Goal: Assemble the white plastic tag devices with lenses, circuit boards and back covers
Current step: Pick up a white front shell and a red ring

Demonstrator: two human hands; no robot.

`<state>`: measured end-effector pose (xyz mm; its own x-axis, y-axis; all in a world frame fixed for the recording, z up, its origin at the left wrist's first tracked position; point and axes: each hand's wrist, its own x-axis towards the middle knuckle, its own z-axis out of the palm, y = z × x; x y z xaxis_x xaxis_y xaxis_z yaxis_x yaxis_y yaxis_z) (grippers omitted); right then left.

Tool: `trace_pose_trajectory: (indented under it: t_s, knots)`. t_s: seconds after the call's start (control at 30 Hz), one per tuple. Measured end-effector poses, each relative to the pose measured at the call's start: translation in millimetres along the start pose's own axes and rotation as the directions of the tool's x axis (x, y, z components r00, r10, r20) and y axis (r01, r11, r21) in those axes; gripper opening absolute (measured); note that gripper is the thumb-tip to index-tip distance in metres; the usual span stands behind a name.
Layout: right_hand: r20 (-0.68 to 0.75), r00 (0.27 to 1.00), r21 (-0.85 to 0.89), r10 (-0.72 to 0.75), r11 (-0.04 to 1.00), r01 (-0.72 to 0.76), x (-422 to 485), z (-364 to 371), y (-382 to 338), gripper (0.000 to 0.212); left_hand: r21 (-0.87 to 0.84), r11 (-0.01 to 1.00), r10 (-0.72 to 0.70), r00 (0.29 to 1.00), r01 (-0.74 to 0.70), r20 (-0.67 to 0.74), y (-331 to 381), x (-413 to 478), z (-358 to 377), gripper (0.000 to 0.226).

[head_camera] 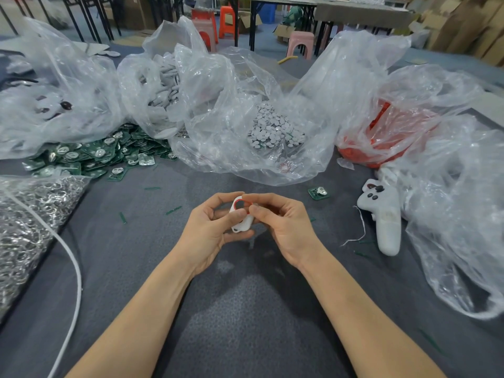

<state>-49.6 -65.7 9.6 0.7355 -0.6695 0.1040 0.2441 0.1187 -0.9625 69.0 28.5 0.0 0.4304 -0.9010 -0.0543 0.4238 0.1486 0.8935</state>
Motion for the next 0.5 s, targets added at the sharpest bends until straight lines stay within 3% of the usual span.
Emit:
trace_pose_trajectory:
  t_s: [0.3,0.5]
  knots:
    - [-0.016,0.999,-0.011,0.032,0.999,-0.032,1,-4,2,0.026,0.146,0.984,0.108,0.994,-0.107,0.001,-4,-5,6,0.027]
    - [-0.099,0.992,-0.277,-0.076,0.96,0.046,1,-3,2,0.023,0.272,0.954,0.146,0.988,-0.129,-0.043,-7,-4,11,0.026]
